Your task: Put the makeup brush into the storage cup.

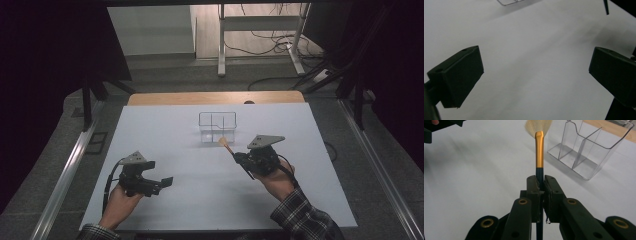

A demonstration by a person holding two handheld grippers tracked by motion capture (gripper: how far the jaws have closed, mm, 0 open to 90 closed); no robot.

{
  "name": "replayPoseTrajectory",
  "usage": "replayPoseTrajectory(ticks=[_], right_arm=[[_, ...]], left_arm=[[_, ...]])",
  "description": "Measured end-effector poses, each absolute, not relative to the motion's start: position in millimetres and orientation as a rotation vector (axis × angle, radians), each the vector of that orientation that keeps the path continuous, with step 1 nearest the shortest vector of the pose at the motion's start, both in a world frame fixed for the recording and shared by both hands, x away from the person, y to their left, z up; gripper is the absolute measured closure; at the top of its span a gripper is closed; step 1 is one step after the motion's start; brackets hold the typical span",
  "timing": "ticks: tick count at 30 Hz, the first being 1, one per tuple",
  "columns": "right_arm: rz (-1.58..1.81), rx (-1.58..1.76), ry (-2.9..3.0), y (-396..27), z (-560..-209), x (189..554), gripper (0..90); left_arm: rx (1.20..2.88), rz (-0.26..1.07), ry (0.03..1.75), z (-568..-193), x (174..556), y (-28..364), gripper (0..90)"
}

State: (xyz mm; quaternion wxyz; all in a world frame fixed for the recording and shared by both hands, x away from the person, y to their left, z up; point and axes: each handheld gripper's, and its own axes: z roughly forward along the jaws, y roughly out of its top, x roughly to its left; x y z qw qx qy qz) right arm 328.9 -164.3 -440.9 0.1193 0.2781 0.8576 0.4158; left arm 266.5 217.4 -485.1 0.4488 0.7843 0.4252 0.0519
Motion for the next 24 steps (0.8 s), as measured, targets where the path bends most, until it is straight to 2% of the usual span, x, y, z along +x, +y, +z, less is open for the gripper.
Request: replayPoseTrajectory(ticks=[24], right_arm=[[1.255,0.799,2.494,-150,-443,324,83.4]], left_arm=[[1.885,0.018,0.959,-482,296,182,0.2]])
